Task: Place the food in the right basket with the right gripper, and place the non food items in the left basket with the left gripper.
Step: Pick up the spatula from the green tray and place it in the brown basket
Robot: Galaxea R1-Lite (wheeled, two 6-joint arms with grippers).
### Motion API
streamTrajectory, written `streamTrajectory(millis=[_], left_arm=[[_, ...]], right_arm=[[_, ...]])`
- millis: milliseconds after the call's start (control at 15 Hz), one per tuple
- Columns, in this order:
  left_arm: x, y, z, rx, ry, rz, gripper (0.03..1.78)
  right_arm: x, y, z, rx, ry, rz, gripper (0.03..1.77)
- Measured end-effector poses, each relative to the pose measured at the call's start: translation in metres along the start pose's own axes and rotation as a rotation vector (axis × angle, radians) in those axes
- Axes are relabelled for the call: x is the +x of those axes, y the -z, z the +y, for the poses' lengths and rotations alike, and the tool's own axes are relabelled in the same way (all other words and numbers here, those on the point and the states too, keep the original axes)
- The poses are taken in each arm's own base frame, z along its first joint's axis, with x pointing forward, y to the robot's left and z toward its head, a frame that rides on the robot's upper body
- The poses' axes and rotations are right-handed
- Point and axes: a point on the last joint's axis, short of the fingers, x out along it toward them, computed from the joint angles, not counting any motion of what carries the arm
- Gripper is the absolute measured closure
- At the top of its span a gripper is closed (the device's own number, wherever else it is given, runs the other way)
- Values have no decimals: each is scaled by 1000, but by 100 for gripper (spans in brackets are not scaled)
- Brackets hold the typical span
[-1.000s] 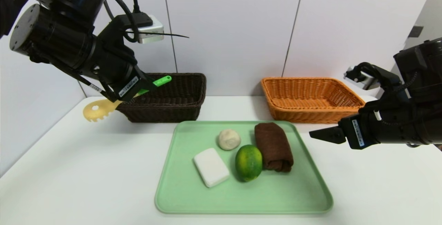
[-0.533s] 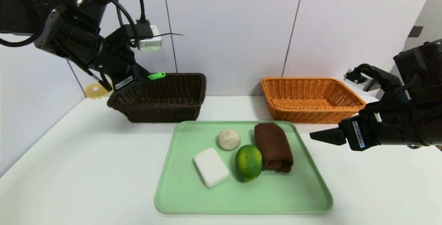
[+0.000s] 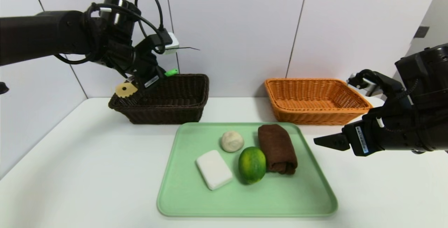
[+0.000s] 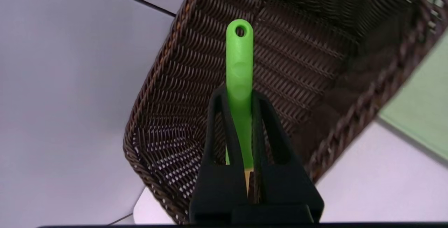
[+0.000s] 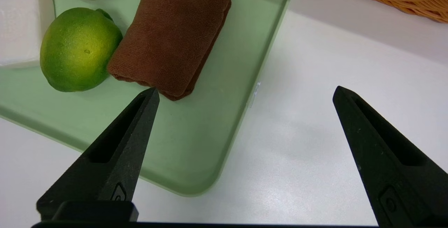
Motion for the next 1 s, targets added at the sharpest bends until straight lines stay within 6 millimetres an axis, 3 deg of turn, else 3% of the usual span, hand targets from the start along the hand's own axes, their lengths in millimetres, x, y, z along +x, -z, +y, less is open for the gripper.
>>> streamTrajectory(millis=[267, 1000], left_arm=[[27, 9, 0, -24, -4, 13, 169], [62, 20, 0, -24, -32, -2, 169]], right_arm=[[0, 1, 0, 0, 0, 2, 9], [2, 7, 0, 2, 2, 23, 9]])
